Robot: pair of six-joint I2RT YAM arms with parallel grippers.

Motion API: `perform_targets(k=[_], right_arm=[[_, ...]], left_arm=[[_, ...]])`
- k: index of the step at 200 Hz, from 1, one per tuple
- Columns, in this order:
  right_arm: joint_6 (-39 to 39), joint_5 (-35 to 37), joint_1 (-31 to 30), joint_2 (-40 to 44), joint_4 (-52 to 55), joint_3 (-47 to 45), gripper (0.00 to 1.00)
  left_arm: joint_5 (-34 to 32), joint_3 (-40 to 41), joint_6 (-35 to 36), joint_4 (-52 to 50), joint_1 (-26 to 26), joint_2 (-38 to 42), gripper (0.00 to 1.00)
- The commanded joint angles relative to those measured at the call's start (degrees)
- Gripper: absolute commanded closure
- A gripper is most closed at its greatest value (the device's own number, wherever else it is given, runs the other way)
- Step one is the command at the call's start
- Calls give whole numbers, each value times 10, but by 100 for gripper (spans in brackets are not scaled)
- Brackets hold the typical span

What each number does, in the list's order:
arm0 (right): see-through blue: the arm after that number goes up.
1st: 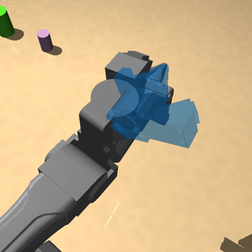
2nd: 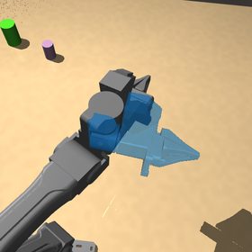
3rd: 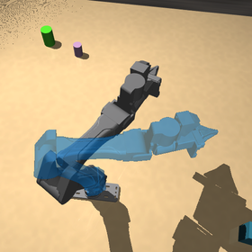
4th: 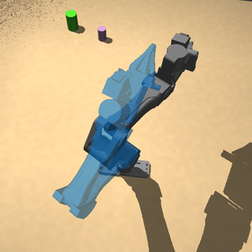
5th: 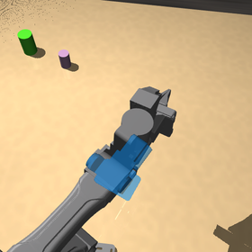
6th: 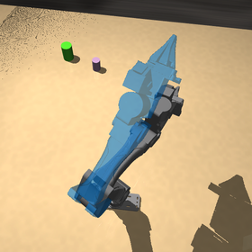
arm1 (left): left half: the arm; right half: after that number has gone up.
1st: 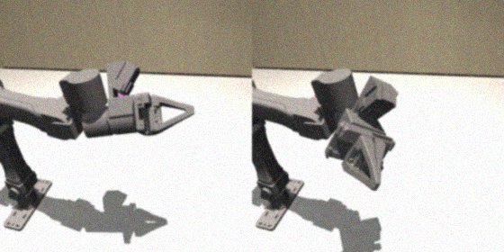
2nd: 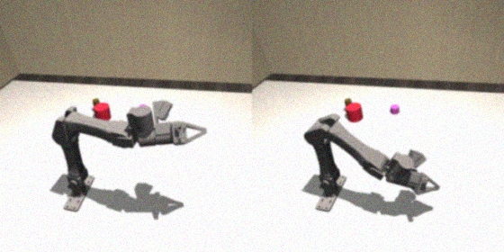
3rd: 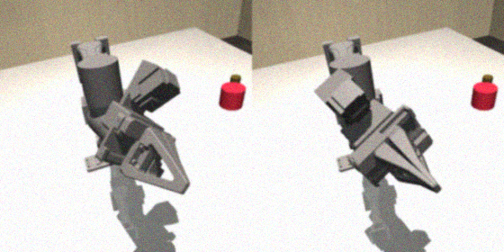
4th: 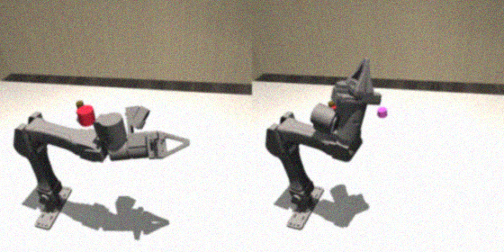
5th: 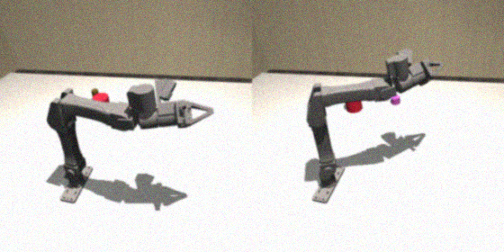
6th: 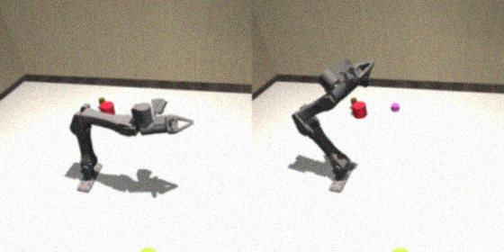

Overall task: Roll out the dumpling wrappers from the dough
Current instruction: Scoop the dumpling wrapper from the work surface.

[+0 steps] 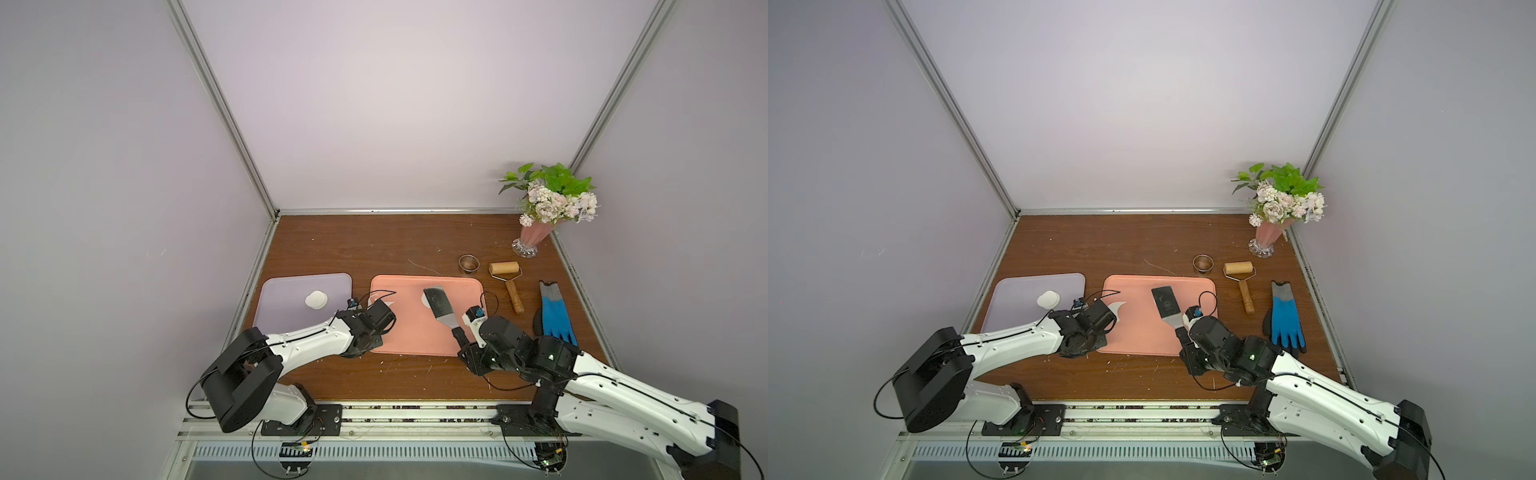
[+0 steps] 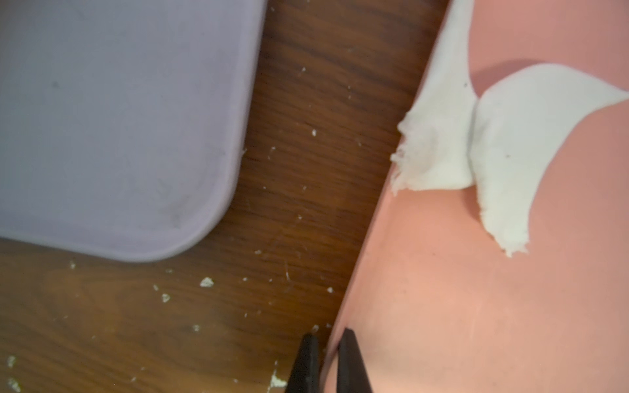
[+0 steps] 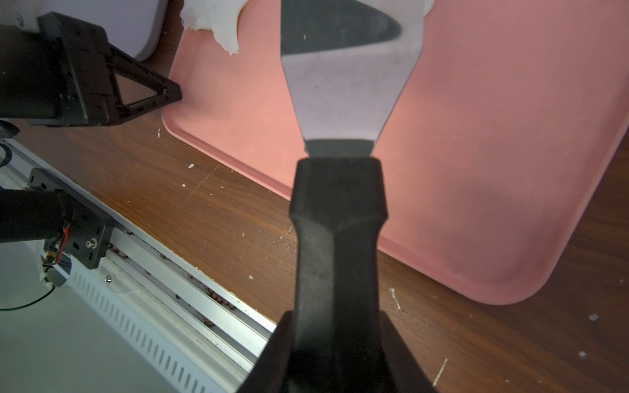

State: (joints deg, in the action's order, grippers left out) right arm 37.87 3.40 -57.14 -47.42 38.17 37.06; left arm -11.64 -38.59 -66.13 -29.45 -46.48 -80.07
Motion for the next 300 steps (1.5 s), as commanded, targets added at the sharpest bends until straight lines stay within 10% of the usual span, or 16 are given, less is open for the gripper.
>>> perform_targets(k=[1,300], right_arm=[[17,-15,-7,-8,11,17,88],[-158,-102,133,-276,205,195,100]], left_arm=[[17,11,-12,-4,-18,-7,96],[30,18,34,0,-40,9,100]])
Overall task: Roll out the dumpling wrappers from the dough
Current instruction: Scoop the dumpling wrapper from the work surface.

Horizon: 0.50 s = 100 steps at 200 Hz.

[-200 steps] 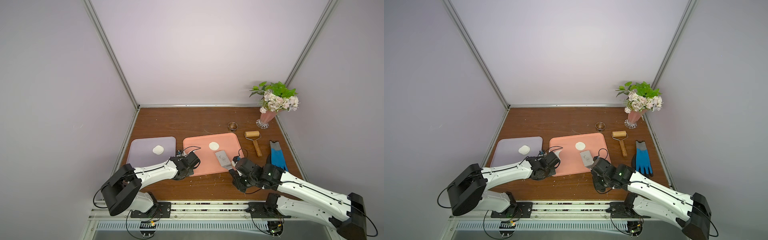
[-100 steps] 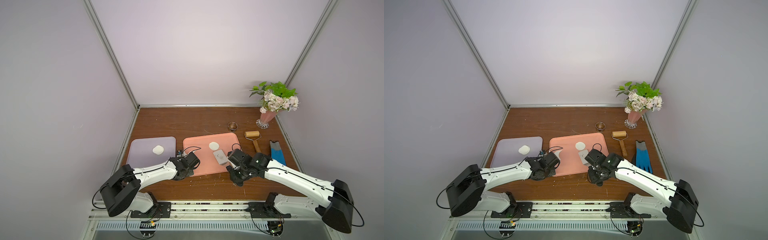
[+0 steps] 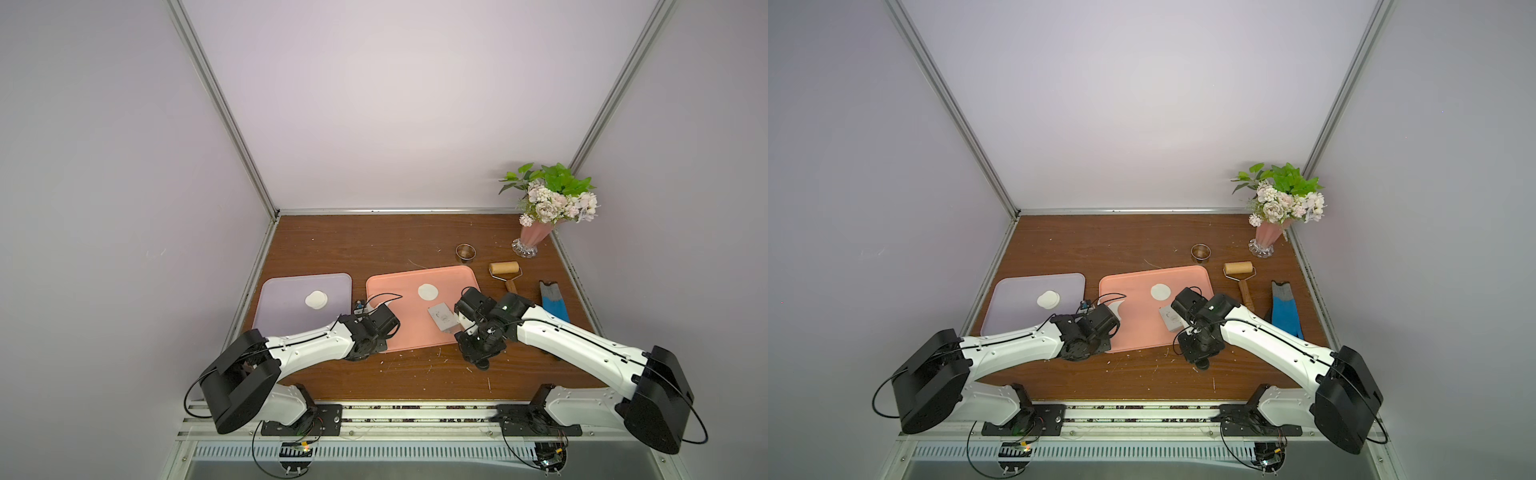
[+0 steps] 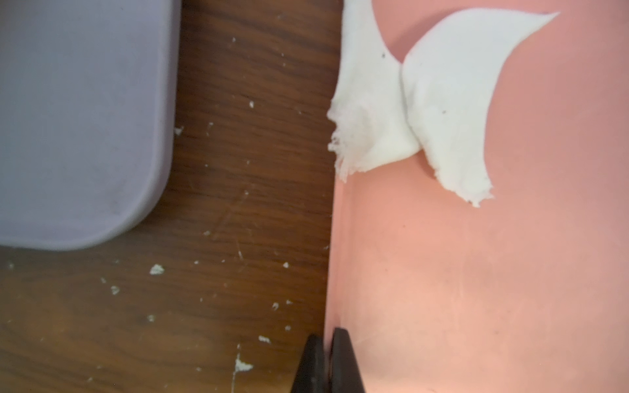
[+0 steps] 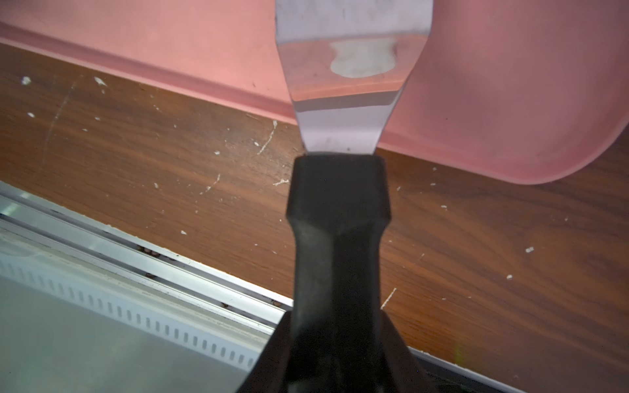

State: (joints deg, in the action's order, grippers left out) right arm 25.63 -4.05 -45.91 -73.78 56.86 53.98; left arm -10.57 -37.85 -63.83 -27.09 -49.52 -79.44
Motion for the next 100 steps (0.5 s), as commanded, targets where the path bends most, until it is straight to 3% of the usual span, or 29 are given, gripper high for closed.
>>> perform_targets(k=[1,100], right_arm=[[-36,-29,21,-14,18,26,100],[-87,-48,53,-75,16,55,100]], left_arm=[[20,10,11,-24,-10,3,100],[18,7,17,-24,-10,8,100]])
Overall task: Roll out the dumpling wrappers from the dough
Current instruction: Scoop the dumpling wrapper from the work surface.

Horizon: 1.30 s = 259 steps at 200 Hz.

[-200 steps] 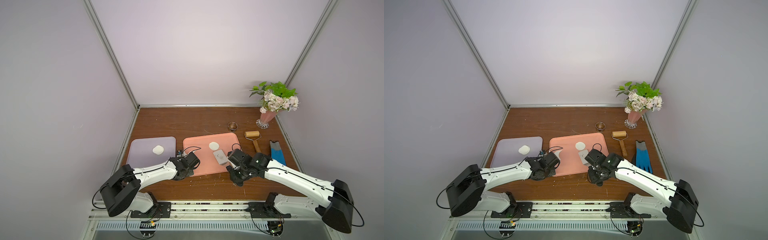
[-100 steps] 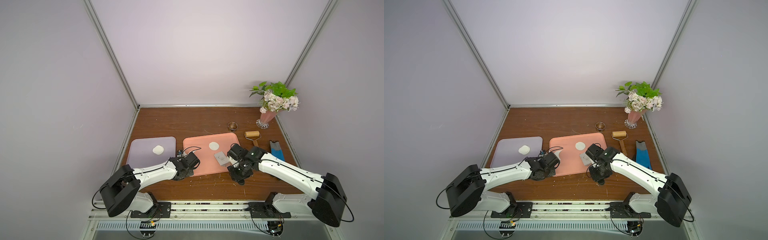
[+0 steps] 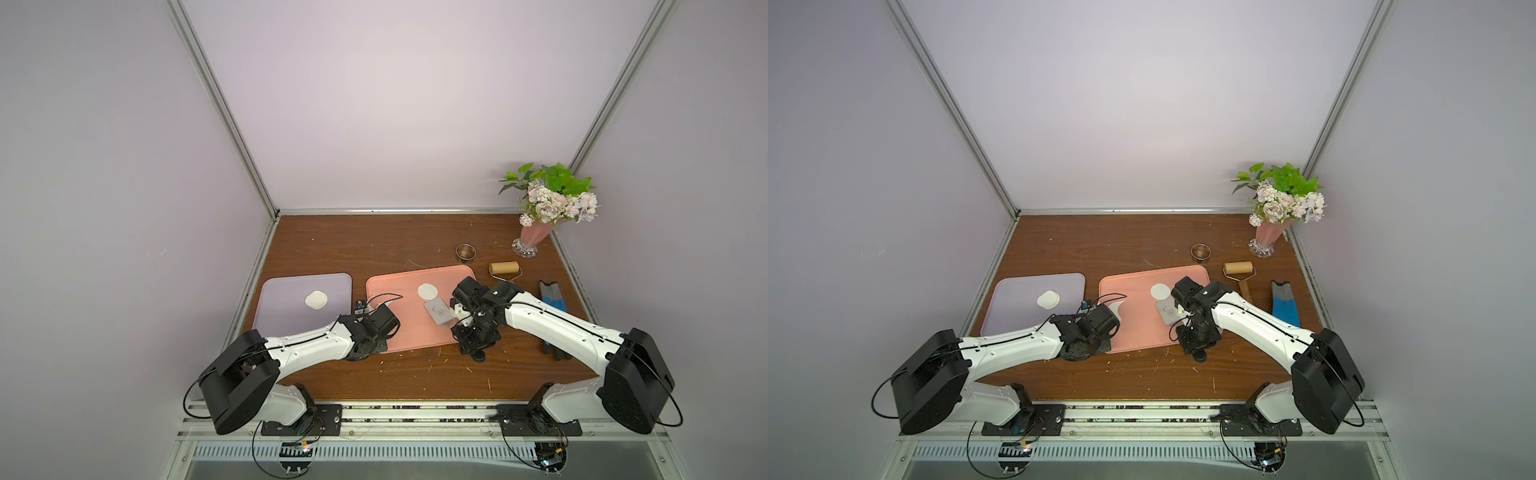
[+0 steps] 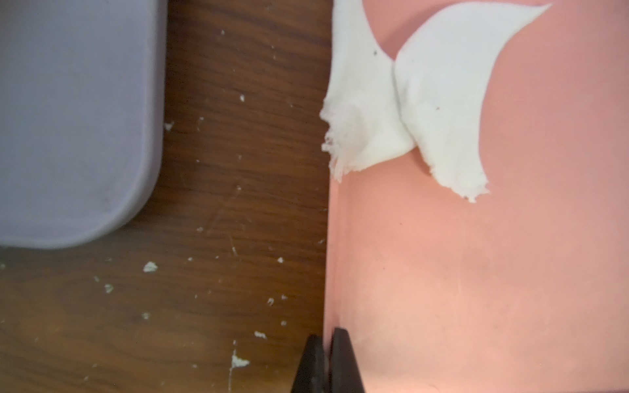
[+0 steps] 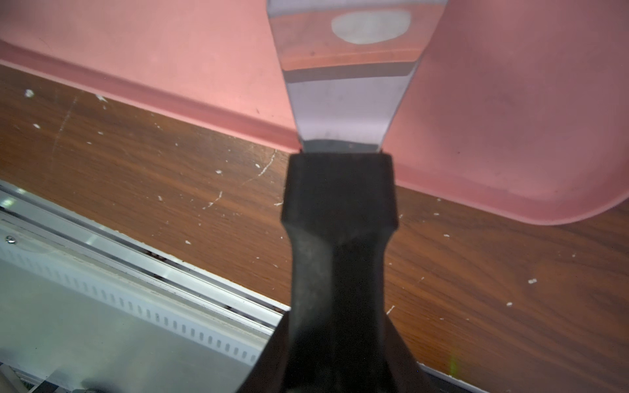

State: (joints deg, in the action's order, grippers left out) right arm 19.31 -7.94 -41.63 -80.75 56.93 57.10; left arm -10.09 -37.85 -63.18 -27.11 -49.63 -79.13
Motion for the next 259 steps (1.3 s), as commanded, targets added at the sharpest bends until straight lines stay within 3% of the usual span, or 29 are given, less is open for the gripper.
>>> perform_targets(k=[1,259], right_arm=[[-23,-9,11,-6,15,24,100],[-6,25,31,-65,-119,26,100]], left_arm=[[13,6,10,-24,-9,5,100],[10,-1,9,-23,-13,-2,100]])
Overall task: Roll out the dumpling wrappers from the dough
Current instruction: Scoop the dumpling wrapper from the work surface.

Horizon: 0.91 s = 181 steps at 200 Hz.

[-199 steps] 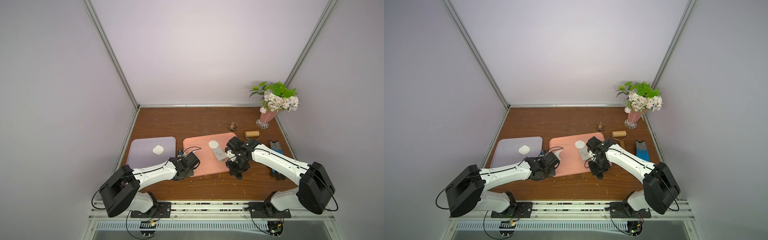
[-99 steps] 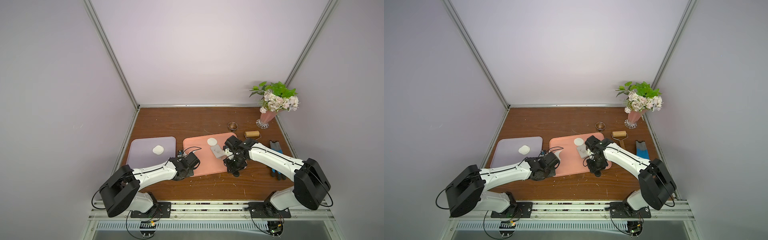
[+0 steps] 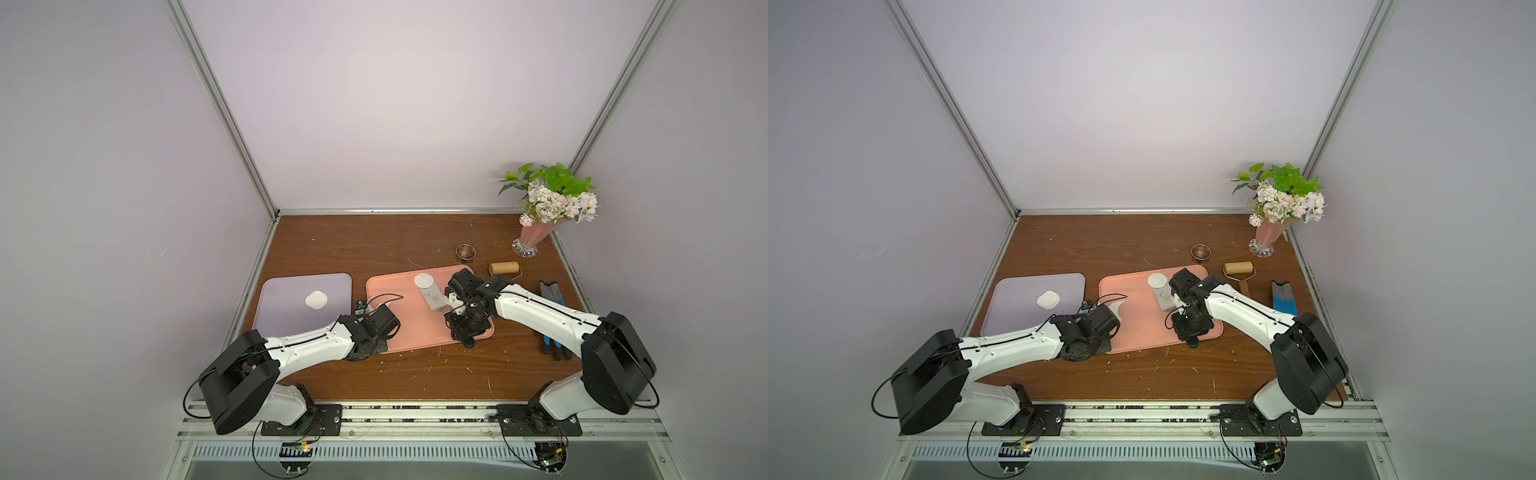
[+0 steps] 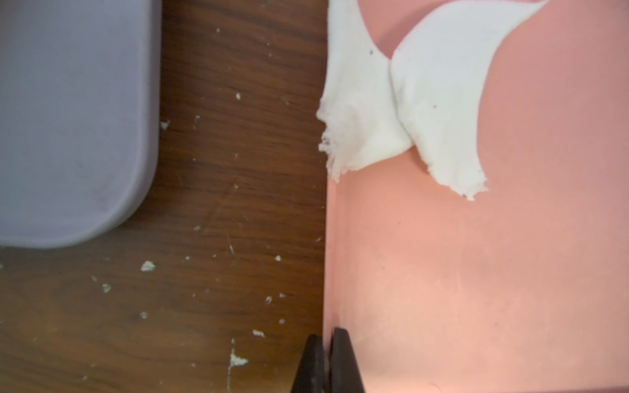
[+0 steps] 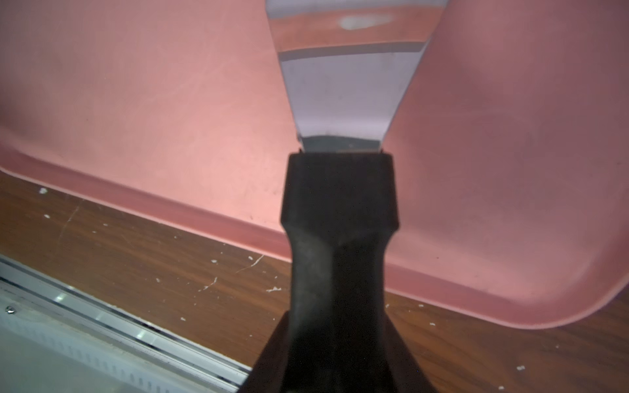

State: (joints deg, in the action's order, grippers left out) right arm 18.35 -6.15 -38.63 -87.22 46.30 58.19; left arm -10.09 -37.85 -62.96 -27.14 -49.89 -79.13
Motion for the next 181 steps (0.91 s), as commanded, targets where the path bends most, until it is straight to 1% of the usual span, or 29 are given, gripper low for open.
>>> perform_targets(k=[1,29,64,131,164,181], right_arm=[[4,7,2,1,-13,15,100],[9,12,2,5,-38,5,100],[19,8,1,-3,-94,-16,100],[41,38,-6,23,-194,-77,100],[41,76,-30,63,-216,-98,100],[41,82,-32,93,-237,-121,100]], left_arm=[[10,-1,7,-24,-10,-1,100],[8,-1,5,-24,-10,-4,100],[9,-3,7,-24,-11,-9,100],[5,-8,9,-24,-12,-14,100],[1,-8,8,-25,-13,-9,100],[-1,-10,9,-24,-13,-9,100]])
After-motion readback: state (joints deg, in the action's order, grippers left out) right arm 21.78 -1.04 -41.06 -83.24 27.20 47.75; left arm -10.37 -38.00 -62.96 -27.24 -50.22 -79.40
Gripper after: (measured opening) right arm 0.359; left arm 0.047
